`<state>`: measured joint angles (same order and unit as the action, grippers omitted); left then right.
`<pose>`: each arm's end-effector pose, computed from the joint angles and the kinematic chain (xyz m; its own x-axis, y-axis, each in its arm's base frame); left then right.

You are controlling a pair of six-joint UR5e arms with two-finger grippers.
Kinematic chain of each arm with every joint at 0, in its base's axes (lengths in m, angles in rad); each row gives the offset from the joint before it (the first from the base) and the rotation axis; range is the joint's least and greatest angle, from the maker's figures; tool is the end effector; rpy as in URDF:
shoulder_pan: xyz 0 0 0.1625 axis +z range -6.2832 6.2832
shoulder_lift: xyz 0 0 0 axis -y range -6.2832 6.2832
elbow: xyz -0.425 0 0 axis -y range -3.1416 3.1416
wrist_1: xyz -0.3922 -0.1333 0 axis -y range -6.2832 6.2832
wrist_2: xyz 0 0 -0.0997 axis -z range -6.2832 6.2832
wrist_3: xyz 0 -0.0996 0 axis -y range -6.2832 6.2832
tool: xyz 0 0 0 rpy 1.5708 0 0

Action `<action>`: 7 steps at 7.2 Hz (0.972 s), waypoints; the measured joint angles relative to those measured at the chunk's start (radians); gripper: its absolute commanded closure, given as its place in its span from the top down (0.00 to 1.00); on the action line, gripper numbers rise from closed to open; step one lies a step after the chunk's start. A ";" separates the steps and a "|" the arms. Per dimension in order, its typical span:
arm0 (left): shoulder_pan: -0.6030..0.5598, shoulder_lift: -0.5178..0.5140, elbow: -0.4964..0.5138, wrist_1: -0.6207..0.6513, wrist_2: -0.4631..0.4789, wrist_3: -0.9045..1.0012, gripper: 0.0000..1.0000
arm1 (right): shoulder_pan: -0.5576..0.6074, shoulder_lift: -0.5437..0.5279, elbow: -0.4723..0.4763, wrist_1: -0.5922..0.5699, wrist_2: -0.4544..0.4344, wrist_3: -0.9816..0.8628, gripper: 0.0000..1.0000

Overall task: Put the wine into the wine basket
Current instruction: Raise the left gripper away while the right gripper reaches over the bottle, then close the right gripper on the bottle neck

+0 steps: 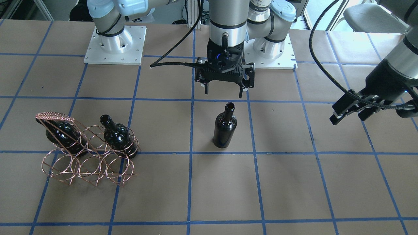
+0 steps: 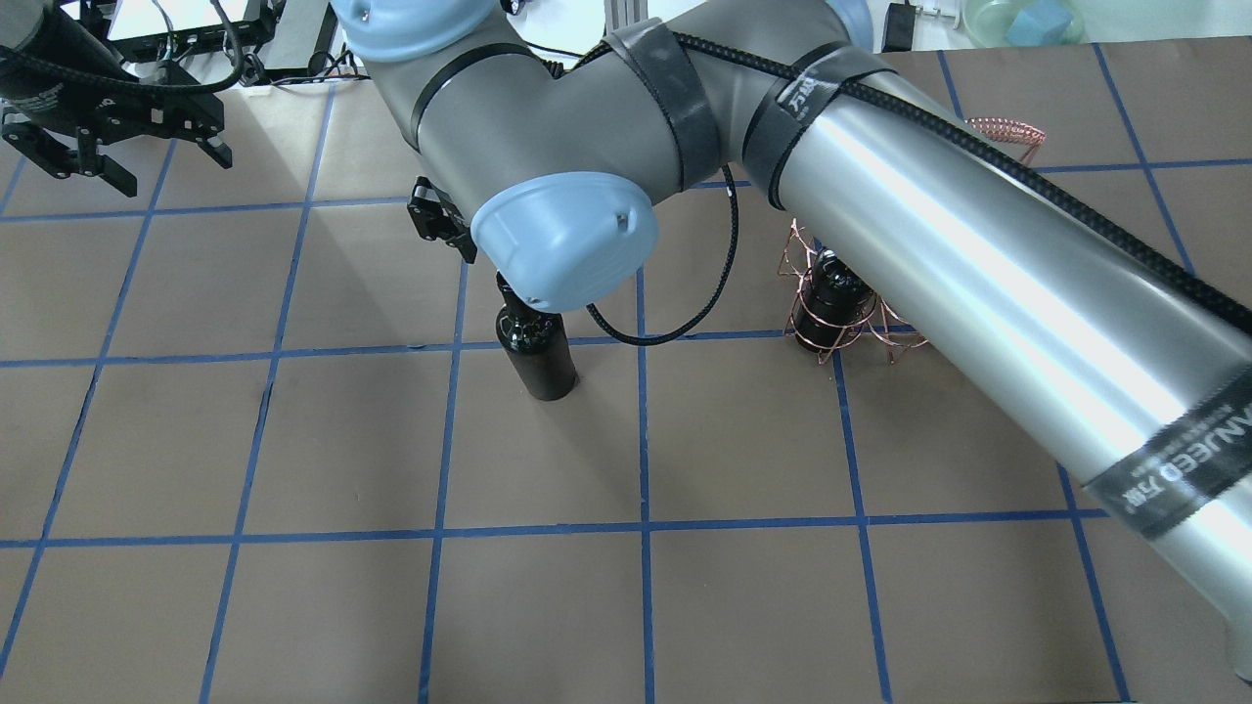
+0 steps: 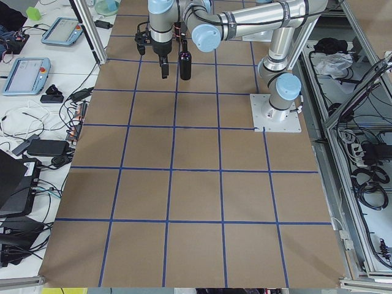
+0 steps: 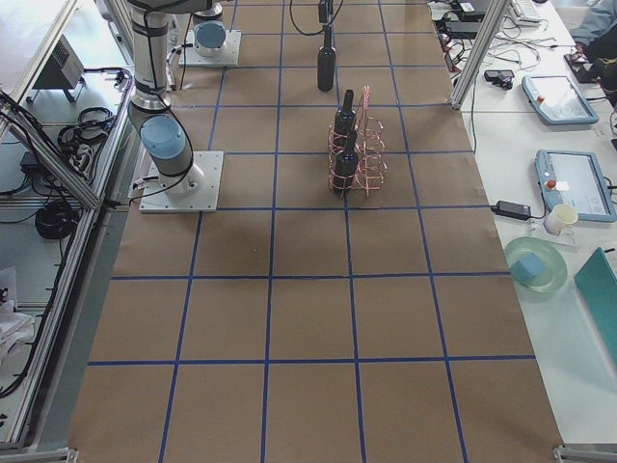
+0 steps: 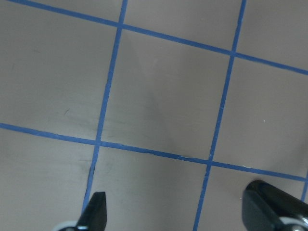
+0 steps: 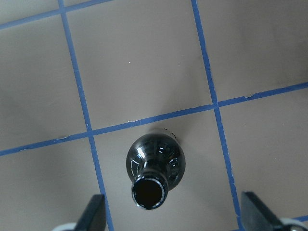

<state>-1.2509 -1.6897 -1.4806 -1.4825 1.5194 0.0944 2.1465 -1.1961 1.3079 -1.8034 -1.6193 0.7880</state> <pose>0.0409 -0.5636 0.4799 -0.9743 -0.2204 0.0454 -0.2231 0.9727 -0.0641 0.4650 -0.4805 0.4275 -0.9763 0.2103 -0.0515 0.2151 0.9693 -0.1191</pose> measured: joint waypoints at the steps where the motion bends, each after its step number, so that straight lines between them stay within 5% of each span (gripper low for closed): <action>1: 0.000 0.003 -0.012 -0.001 0.033 0.003 1.00 | 0.002 0.021 0.004 -0.013 0.001 0.005 1.00; 5: 0.001 0.017 -0.047 -0.013 0.077 0.004 1.00 | 0.007 0.053 0.058 -0.081 0.000 0.000 0.97; 7: 0.001 0.015 -0.048 -0.014 0.079 0.003 1.00 | 0.007 0.063 0.060 -0.100 0.001 0.007 0.82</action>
<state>-1.2502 -1.6748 -1.5289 -1.4960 1.5983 0.0969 2.1537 -1.1330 1.3680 -1.9036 -1.6183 0.7947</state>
